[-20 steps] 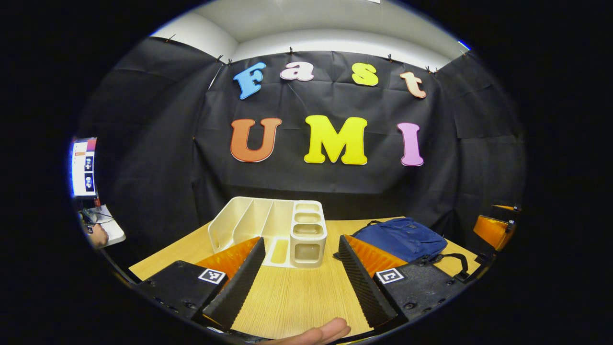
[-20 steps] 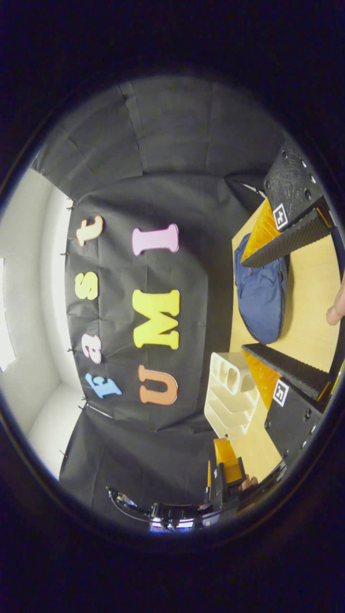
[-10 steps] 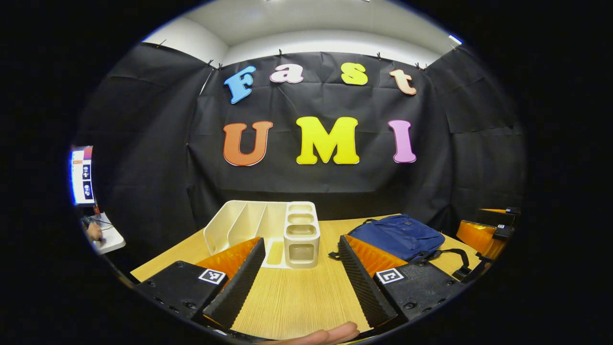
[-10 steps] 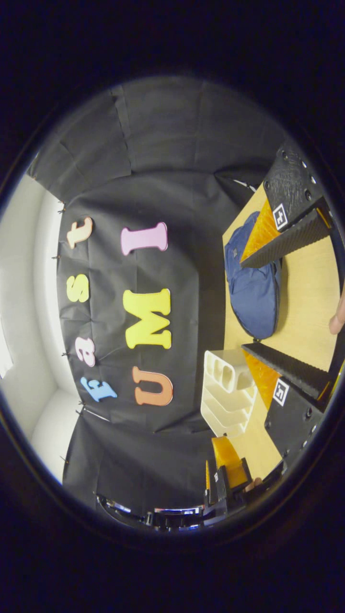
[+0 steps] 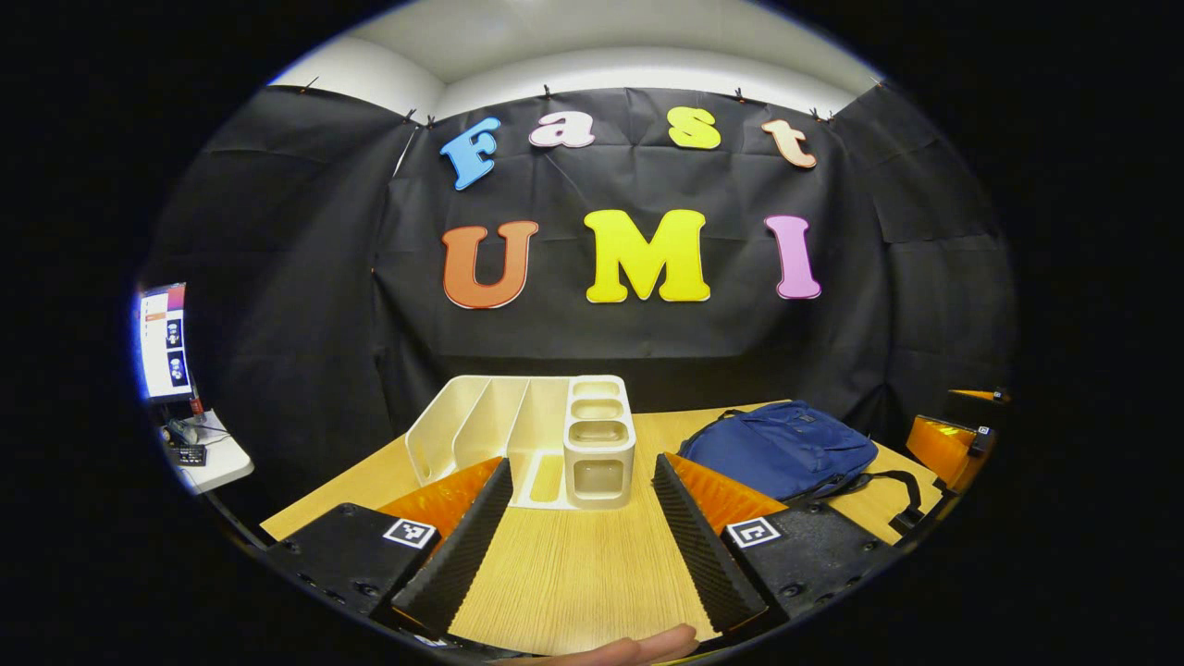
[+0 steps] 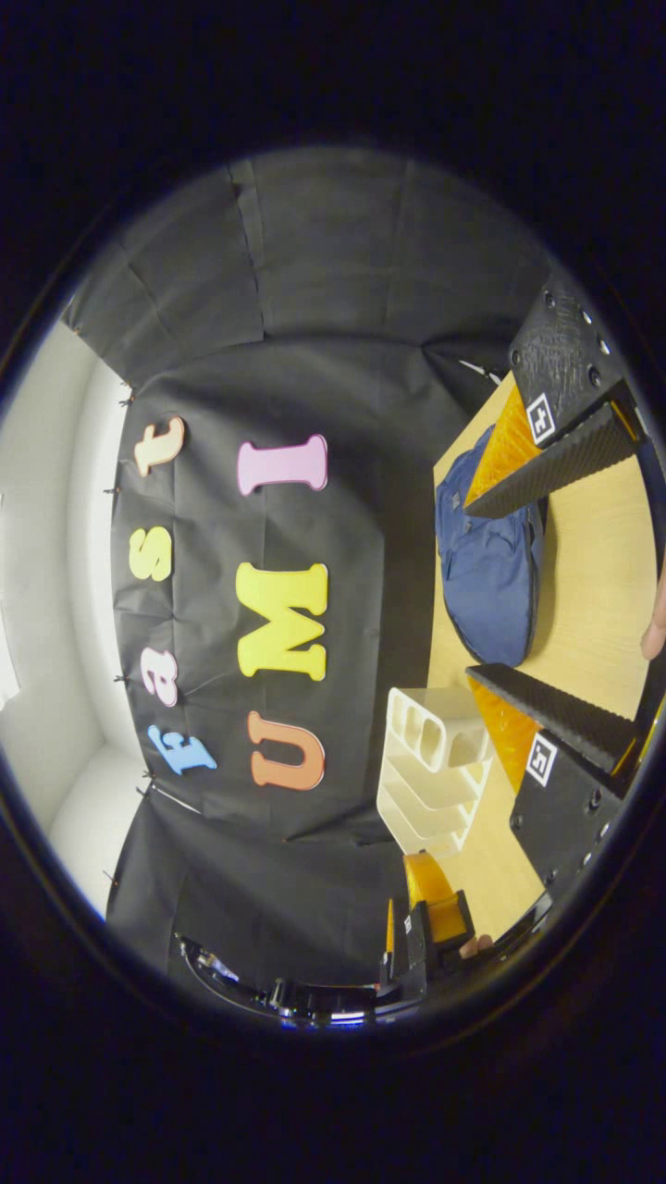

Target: Open the schoolbag, grab two books from the bookshelf and put them into the schoolbag.

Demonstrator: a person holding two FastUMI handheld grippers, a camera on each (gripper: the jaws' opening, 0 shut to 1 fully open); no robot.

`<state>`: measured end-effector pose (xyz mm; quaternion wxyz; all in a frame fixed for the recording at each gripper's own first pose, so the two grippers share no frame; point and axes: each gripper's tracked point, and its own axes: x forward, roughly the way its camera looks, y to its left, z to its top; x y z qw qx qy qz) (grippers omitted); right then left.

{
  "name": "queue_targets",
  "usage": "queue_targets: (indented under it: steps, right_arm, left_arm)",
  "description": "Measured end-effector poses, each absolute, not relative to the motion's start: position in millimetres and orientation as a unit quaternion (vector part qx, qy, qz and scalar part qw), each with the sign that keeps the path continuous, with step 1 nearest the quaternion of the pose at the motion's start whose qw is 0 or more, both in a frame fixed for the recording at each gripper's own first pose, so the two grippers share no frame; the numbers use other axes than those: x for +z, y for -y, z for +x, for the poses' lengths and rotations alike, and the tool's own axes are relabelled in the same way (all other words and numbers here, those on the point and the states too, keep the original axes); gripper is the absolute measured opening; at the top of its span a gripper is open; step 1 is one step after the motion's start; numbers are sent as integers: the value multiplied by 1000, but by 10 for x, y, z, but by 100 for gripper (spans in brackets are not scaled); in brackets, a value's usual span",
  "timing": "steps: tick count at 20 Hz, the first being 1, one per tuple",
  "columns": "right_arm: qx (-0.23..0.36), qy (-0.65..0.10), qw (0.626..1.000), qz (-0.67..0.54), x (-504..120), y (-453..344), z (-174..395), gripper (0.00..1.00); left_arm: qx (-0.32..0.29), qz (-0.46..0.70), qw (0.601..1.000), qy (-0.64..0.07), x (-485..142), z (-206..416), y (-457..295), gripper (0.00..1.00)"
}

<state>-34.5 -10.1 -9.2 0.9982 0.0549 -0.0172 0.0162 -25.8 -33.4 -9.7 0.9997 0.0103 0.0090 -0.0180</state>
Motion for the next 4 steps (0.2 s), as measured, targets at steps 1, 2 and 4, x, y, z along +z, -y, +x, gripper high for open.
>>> queue_targets:
  steps: [1,2,4]
  right_arm:
    - [16,15,998,55,-107,105,-334,97]
    - [14,13,998,56,-119,116,-328,96]
    - [13,8,998,55,-141,127,-318,97]
  left_arm:
    - [-17,10,1000,-10,-102,-246,327,98]
    - [-16,10,1000,-10,-102,-252,321,98]
    - [-15,10,1000,-8,-87,-267,313,98]
